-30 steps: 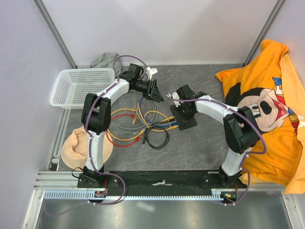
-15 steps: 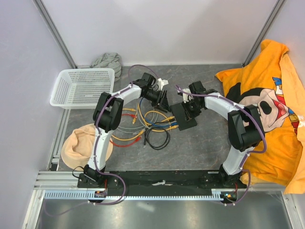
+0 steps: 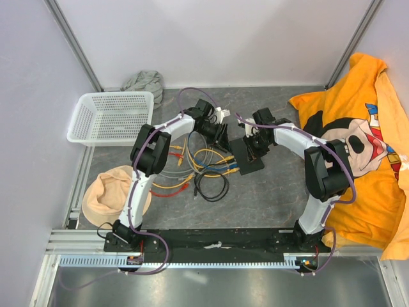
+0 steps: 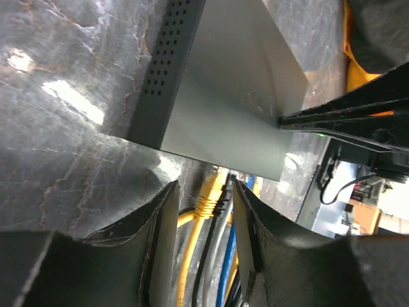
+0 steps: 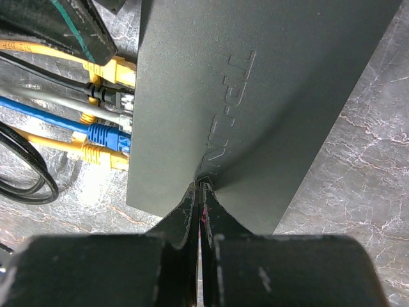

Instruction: Pull the plug from the switch port

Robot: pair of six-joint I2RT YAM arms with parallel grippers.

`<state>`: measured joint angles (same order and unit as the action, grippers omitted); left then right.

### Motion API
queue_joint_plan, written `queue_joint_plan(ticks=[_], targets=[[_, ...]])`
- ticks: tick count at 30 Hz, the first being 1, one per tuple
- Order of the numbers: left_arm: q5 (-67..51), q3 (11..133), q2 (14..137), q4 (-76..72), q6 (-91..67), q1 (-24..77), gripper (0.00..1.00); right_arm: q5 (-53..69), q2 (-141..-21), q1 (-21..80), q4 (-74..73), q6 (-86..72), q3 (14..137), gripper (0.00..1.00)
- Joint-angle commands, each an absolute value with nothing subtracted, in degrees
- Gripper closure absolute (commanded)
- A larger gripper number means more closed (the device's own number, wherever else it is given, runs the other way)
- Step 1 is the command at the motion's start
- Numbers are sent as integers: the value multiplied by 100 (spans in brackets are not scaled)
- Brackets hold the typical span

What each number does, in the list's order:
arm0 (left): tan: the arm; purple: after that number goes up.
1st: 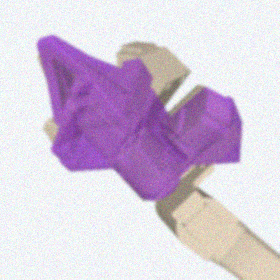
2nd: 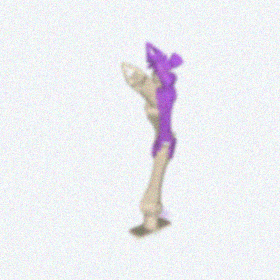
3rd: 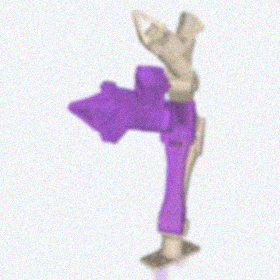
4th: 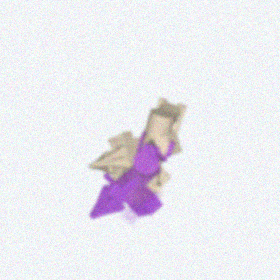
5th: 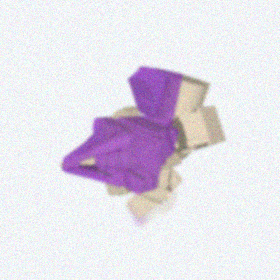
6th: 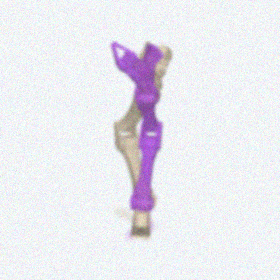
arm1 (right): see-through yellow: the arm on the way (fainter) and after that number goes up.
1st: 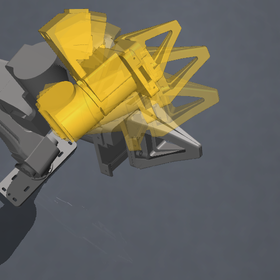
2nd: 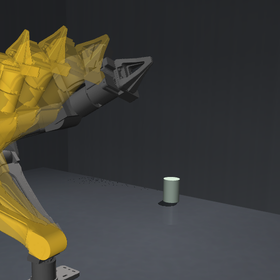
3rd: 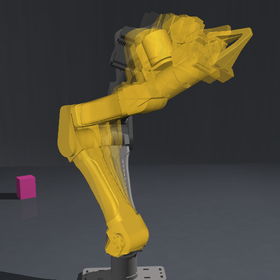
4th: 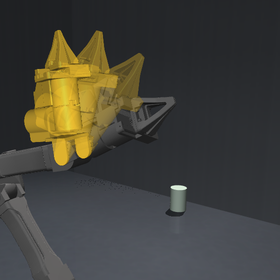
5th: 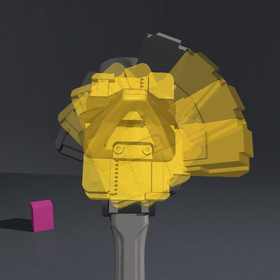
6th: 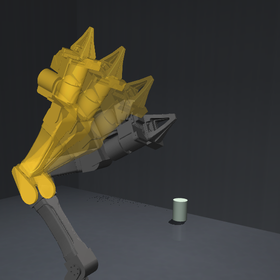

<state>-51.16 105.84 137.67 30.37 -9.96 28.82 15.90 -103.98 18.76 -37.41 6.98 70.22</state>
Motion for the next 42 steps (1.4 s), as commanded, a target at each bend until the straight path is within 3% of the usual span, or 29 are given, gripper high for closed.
queue_joint_plan(ticks=[1, 13, 23, 42], targets=[[-4992, 10705, 13931, 3199, -607, 2971, 54, 1459, -10872, 1898, -3841, 721, 6812, 99], [-5536, 10758, 14265, 3190, -589, 3059, 53, 1371, -10890, 1890, -3876, 738, 6820, 98], [-5827, 10793, 14353, 3182, -554, 3094, 62, 1345, -10942, 1890, -3876, 738, 6847, 97], [-5889, 10872, 14414, 3182, -501, 3190, 64, 1362, -10995, 1907, -3876, 738, 6873, 96]])
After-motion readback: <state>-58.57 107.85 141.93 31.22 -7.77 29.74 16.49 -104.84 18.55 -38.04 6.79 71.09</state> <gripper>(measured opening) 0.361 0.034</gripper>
